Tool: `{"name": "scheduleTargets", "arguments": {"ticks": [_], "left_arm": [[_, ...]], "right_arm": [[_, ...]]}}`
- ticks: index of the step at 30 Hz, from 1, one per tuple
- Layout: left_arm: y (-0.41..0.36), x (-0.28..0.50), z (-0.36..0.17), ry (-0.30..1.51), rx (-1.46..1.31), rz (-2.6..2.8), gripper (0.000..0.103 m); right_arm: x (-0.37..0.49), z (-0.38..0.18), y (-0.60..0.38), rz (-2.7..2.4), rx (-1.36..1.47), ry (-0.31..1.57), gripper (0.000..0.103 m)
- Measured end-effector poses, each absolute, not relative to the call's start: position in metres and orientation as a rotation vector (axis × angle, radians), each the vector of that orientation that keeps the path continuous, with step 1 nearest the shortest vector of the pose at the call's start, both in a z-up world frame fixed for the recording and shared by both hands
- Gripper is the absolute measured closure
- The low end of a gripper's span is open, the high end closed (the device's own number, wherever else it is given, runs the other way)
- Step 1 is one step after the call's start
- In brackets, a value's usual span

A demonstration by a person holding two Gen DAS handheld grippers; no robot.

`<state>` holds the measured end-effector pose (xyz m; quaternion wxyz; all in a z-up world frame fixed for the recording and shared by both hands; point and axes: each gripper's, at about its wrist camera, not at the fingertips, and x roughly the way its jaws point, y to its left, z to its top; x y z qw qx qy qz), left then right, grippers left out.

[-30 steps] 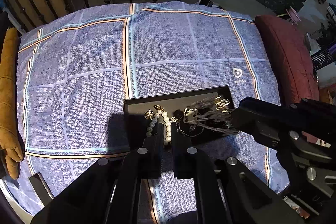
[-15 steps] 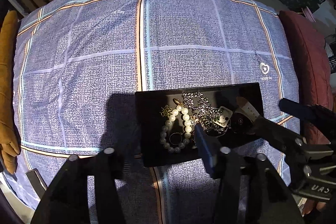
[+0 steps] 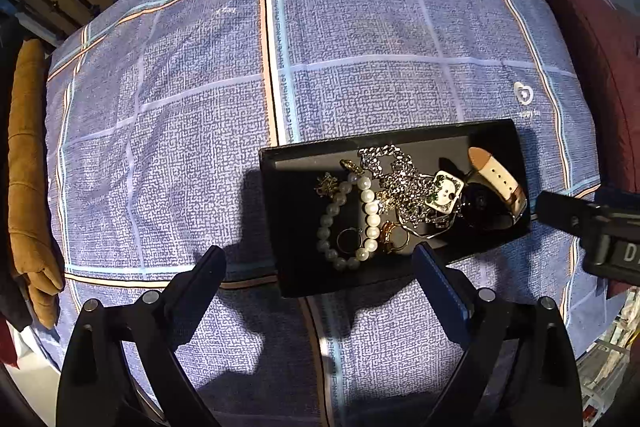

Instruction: Organize jewelry

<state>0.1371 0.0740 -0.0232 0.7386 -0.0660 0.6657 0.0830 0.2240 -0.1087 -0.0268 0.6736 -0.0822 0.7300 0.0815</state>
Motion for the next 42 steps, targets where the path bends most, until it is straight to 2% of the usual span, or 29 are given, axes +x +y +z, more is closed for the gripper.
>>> {"name": "scheduleTargets", "arguments": {"ticks": [9,42], "left_arm": [[0.066,0.142,-0.003,1.427,-0.093,0.222,0.011],[0.074,0.140,-0.012,1.485,-0.176,0.213,0.011]], "right_arm": [[0.215,-0.014,-0.095,0.258,-0.159,1.608,0.009],[0.204,-0.003,-0.073,0.328,-0.215,1.570,0.009]]}}
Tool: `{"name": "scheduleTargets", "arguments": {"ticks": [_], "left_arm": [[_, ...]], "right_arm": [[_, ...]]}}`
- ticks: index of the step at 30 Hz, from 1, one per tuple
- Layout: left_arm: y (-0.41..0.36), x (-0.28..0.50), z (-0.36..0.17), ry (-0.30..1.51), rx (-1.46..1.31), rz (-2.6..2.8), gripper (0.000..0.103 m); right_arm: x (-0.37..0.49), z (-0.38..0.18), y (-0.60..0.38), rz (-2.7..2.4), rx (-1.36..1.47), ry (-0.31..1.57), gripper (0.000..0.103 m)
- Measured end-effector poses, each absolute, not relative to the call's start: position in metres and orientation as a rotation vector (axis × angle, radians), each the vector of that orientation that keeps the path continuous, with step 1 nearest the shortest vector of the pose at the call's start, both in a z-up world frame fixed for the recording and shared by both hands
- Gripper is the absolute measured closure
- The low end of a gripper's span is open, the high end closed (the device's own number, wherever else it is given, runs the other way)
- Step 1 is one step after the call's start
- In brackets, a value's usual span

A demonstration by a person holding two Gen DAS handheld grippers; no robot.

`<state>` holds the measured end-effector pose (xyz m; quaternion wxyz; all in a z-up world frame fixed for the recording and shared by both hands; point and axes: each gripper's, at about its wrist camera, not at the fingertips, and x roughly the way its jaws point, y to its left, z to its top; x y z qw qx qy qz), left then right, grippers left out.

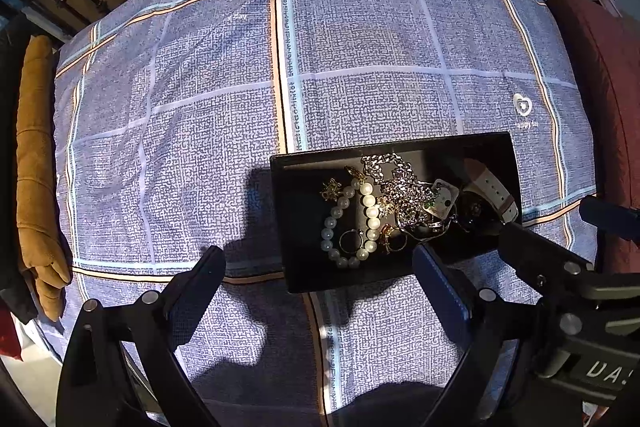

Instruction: Organize jewelry

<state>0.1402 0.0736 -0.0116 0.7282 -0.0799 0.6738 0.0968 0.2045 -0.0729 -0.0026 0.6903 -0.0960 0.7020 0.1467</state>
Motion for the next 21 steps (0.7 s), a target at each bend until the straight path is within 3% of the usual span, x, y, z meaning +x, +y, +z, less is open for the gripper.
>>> {"name": "scheduleTargets", "arguments": {"ticks": [21], "left_arm": [[0.0731,0.1347,-0.0159,1.512,-0.174,0.223,0.011]], "right_arm": [[0.2033,-0.0027,-0.0680,0.346,-0.224,1.573,0.009]]}}
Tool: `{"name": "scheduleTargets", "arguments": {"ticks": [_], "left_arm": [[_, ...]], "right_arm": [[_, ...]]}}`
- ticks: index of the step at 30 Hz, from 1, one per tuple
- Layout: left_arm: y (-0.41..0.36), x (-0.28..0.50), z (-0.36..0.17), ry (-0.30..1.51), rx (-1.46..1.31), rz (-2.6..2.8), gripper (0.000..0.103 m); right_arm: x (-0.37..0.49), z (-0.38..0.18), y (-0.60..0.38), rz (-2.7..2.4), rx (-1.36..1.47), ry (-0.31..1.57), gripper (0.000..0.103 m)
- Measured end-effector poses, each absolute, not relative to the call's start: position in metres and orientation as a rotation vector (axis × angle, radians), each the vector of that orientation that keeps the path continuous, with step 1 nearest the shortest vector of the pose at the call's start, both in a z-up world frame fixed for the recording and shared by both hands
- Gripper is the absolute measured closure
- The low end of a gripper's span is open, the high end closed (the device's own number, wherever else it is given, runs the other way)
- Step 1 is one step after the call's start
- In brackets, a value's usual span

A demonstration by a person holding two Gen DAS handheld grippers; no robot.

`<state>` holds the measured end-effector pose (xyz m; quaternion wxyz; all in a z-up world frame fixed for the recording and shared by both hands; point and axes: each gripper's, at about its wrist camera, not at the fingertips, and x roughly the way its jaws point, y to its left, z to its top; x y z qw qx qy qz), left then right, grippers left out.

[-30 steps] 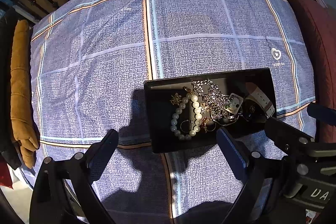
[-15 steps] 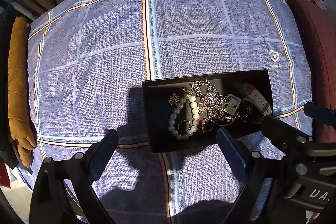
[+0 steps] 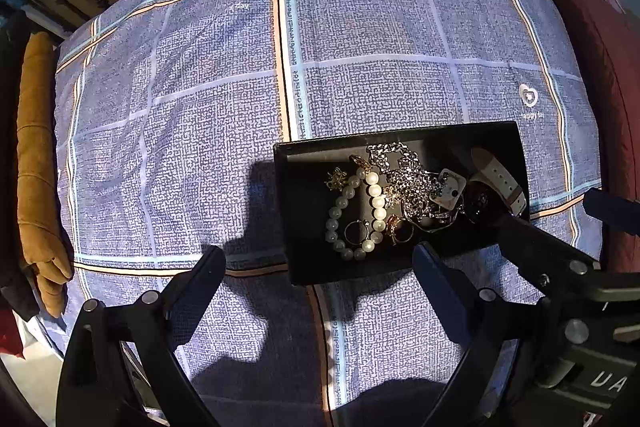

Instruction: Organize jewelry

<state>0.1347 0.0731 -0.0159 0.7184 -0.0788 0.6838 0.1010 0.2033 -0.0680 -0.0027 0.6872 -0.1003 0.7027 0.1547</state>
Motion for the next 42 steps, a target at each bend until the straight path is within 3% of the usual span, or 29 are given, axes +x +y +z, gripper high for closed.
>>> {"name": "scheduleTargets", "arguments": {"ticks": [42], "left_arm": [[0.0740,0.1321,-0.0178,1.519,-0.217,0.186,0.011]], "right_arm": [[0.1977,-0.0051,-0.0692,0.336,-0.214,1.578,0.009]]}}
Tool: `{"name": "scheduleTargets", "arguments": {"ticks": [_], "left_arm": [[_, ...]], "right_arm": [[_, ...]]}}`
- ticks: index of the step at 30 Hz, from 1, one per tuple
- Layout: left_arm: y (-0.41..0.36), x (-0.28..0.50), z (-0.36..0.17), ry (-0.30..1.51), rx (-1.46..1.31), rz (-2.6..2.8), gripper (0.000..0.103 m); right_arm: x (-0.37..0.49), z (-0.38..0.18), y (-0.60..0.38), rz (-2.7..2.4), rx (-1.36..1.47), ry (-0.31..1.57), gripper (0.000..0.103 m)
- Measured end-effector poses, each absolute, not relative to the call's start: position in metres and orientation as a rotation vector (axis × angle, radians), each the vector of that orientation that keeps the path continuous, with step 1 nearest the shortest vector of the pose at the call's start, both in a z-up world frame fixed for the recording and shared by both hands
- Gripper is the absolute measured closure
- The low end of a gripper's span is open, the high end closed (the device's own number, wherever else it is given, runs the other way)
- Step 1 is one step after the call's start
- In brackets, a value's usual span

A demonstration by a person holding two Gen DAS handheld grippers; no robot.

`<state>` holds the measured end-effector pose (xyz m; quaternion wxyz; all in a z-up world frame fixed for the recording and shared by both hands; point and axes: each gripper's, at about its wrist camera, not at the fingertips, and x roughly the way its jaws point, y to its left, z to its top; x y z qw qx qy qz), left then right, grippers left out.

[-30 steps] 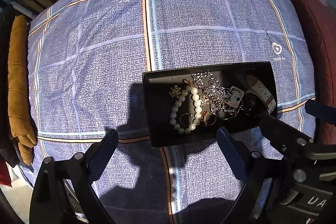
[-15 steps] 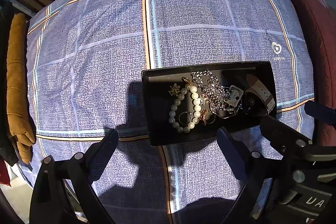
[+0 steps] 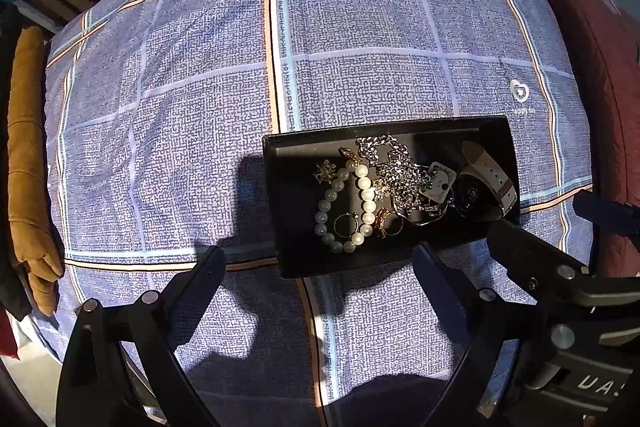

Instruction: Organize jewelry

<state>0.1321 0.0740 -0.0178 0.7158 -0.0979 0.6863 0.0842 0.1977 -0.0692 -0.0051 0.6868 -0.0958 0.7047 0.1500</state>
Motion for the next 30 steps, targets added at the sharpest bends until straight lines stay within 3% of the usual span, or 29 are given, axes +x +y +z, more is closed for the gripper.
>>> {"name": "scheduleTargets", "arguments": {"ticks": [6,30], "left_arm": [[0.081,0.133,-0.016,1.499,-0.322,0.154,0.007],[0.049,0.134,-0.008,1.512,-0.114,0.183,0.010]], "right_arm": [[0.202,0.000,-0.074,0.333,-0.176,1.566,0.009],[0.199,-0.006,-0.073,0.350,-0.149,1.575,0.008]]}}
